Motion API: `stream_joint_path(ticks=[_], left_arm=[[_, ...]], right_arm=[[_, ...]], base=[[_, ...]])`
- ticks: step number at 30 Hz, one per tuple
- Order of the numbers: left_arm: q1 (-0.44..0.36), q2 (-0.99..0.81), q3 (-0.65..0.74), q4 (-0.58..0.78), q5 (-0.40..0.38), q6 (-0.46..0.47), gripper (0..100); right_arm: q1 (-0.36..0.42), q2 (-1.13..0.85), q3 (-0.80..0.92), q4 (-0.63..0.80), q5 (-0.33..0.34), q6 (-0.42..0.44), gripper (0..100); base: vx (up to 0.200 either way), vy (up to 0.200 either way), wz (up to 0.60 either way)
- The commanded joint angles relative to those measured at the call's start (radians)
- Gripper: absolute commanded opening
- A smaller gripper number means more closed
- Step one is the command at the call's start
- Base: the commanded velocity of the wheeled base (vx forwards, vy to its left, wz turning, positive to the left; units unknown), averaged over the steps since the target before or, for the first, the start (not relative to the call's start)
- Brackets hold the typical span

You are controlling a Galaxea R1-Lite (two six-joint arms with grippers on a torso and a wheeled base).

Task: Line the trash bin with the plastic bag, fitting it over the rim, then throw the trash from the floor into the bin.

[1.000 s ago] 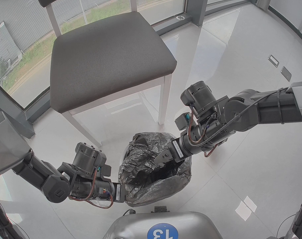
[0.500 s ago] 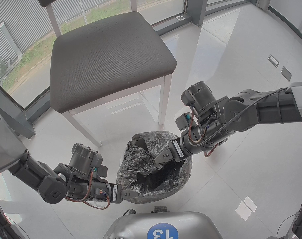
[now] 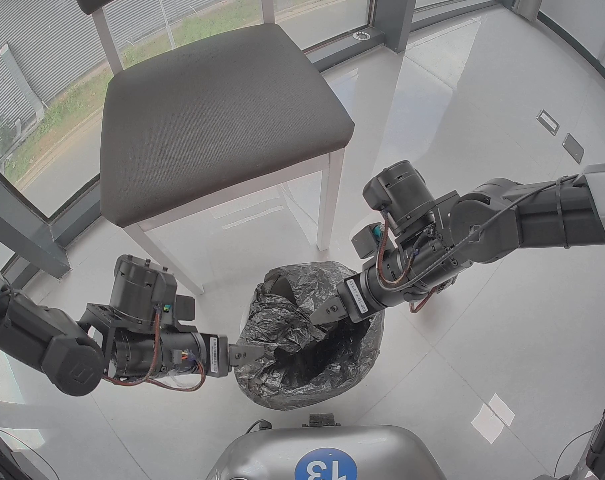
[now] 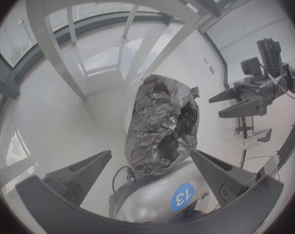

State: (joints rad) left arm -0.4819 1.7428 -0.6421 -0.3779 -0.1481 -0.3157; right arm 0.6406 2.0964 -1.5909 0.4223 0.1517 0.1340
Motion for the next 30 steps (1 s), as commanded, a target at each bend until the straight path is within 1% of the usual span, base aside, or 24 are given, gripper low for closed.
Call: stream_joint_path(ticks=[1,3,6,7,8,9,10,11,12,17,19,22,26,30], left_arm=[[-0.004,-0.057,-0.062,-0.013,-0.005,-0.011,100],[-0.023,-0.057,-0.094,-0.007,-0.01,-0.039,100],[-0.092,-0.025,-0.156,-0.004,-0.011,-0.108,100],[-0.098,-0.017,-0.165,-0.004,-0.011,-0.114,100],[-0.133,0.035,-0.222,-0.001,-0.004,-0.148,100],[-0.149,0.06,-0.249,0.001,0.001,-0.158,100],[-0.149,0.06,-0.249,0.001,0.001,-0.158,100],[-0.173,0.115,-0.303,0.004,0.004,-0.166,100],[-0.179,0.136,-0.321,0.005,0.008,-0.166,100],[-0.168,0.224,-0.401,0.043,0.041,-0.16,100],[-0.15,0.258,-0.424,0.04,0.045,-0.16,100],[-0.133,0.311,-0.455,0.013,0.061,-0.134,100],[-0.129,0.354,-0.499,0.008,0.07,-0.131,100],[-0.13,0.396,-0.548,0.007,0.079,-0.131,100]], right_arm=[[0.007,-0.015,0.009,-0.034,-0.052,-0.002,100],[0.01,-0.015,0.019,-0.074,-0.078,-0.002,100],[0.008,-0.019,0.037,-0.122,-0.101,-0.002,100],[0.008,-0.022,0.038,-0.123,-0.104,-0.002,100],[0.001,-0.042,0.043,-0.116,-0.116,-0.004,100],[-0.001,-0.055,0.049,-0.111,-0.119,-0.004,100],[-0.001,-0.055,0.049,-0.111,-0.119,-0.004,100],[-0.012,-0.102,0.066,-0.094,-0.121,-0.014,100],[-0.022,-0.124,0.077,-0.086,-0.121,-0.027,100],[-0.096,-0.279,0.166,-0.077,-0.119,-0.136,100],[-0.124,-0.335,0.206,-0.077,-0.119,-0.168,100],[-0.15,-0.42,0.27,-0.077,-0.116,-0.203,100],[-0.164,-0.495,0.333,-0.077,-0.109,-0.226,100],[-0.174,-0.516,0.345,-0.077,-0.109,-0.228,100]], base=[[0.0,0.0,0.0],[0.0,0.0,0.0],[0.0,0.0,0.0],[0.0,0.0,0.0],[0.0,0.0,0.0],[0.0,0.0,0.0],[0.0,0.0,0.0],[0.0,0.0,0.0],[0.0,0.0,0.0],[0.0,0.0,0.0],[0.0,0.0,0.0],[0.0,0.0,0.0],[0.0,0.0,0.0],[0.0,0.0,0.0]])
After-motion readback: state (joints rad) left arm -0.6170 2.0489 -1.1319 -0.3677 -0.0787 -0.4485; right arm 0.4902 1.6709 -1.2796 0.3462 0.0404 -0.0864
